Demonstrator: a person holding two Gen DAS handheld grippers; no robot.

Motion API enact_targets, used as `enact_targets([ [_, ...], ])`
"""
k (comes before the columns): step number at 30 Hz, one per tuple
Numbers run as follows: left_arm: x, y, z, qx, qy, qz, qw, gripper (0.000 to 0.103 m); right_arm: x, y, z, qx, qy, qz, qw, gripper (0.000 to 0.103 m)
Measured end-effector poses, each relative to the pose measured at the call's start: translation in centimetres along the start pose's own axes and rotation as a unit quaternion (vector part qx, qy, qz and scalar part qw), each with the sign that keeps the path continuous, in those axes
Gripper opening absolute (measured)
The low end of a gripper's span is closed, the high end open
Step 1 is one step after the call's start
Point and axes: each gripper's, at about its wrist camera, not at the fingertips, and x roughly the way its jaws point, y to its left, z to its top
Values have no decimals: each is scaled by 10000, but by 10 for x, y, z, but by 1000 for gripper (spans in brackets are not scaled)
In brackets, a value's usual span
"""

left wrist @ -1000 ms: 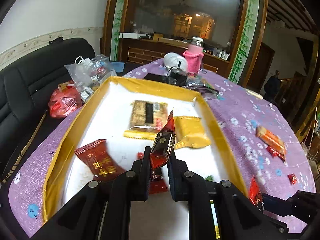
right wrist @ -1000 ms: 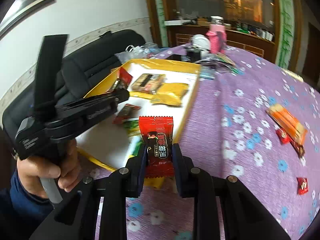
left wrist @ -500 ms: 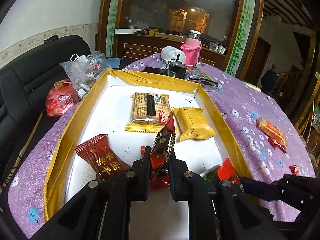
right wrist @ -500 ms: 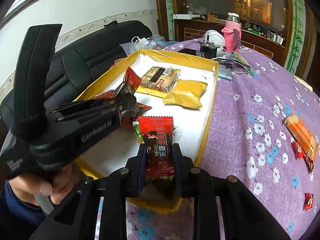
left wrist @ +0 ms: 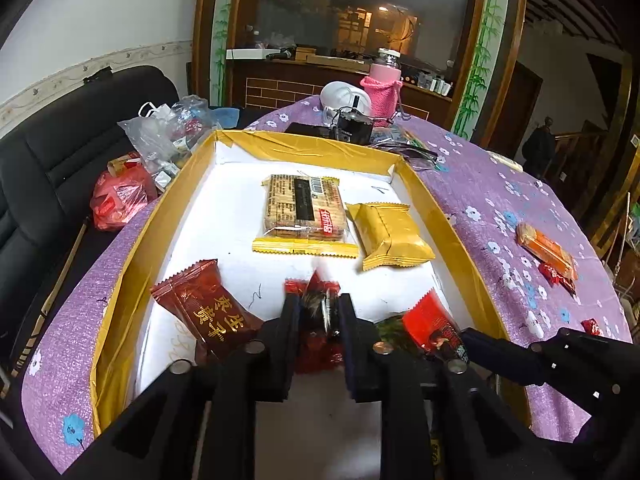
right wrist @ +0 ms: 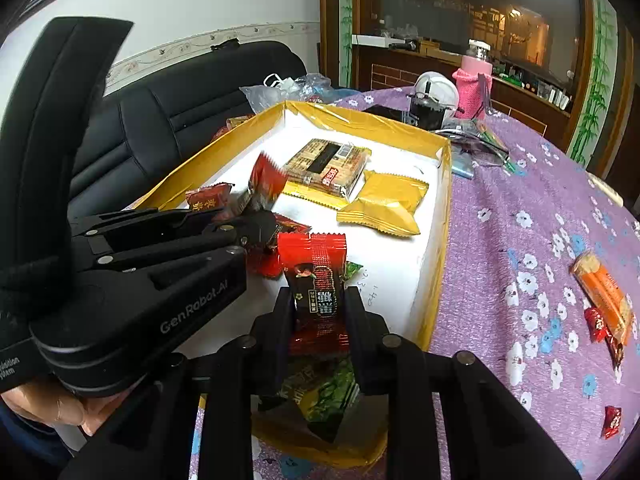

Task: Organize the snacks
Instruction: 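Open both tools, dropping the red candies into the box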

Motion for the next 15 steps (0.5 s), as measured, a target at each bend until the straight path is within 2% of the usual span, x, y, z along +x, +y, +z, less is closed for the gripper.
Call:
enact_targets([
  [2,-3,-1,0,6,-35,-7,10000,46,-2,2,0,-67,-38,4,10000,27],
  [6,-9,-5,2,73,-127,-27,9999,50,-9,2,-1,-78,-100,28,9999,33],
  [10,-14,-7,5,77,-202,15,9998,63,-19,-1,-2,-46,-207,52,9998,39],
  [15,-20,-8,9,43,-243,42,9997,64,-35,-12,-4,113,-358,96,9993,42],
])
